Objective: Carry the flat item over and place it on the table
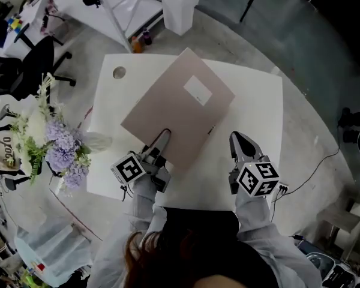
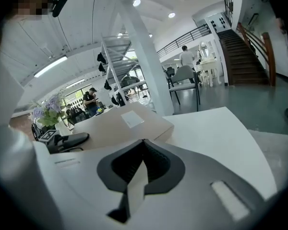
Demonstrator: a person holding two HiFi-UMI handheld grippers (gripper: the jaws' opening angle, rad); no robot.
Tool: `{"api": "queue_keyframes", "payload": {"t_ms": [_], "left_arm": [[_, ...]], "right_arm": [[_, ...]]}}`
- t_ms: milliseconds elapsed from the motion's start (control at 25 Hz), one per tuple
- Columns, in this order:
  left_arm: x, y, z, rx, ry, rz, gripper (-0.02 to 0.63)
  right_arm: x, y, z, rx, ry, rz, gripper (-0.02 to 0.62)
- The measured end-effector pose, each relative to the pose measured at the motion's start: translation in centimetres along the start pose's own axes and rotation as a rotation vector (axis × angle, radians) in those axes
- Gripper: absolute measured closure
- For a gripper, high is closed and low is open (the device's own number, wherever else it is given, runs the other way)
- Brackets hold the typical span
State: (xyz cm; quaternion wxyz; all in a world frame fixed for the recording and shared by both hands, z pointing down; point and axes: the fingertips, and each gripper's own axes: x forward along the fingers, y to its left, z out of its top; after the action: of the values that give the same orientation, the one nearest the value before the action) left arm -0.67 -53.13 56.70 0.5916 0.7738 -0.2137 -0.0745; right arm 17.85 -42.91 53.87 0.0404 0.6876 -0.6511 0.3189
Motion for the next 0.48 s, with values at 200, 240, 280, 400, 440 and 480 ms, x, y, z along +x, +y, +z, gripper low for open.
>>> {"api": "queue_keyframes", "payload": {"t_ms": [200,240,280,400,440,480], "left_arm": [[1.9,1.3,0.4,-0.192,-0.037,0.000,0.328],[2.2,1.5,0.5,-0.213,-0.042,-0.004,0.328],[2.3,1.7,0.6,-0.236,-0.044,-0.005,0.328],[2.5,2.6,0.6,-0.327,-0.055,0.005,0.326],[2.5,2.9,0.6,-0.349,-0.061,0.011,0.325],[2.5,3.2,0.6,-0.358,-0.065,0.016,0.325]], "right_arm": [[1.6,-1.5,-0.3,0.023,0.021,0.006,0.586],[1.8,-1.8,-0.4,0.025,0.024,0.009,0.586],[2.1,-2.0,-0.4,0.028,0.026,0.012,0.586],[2.3,-2.2,-0.3,0.033,0.028,0.019,0.586],[2.4,-2.3,-0.3,0.034,0.029,0.020,0.586],[2.5,-2.3,-0.3,0.035,0.030,0.022,0.586]]}}
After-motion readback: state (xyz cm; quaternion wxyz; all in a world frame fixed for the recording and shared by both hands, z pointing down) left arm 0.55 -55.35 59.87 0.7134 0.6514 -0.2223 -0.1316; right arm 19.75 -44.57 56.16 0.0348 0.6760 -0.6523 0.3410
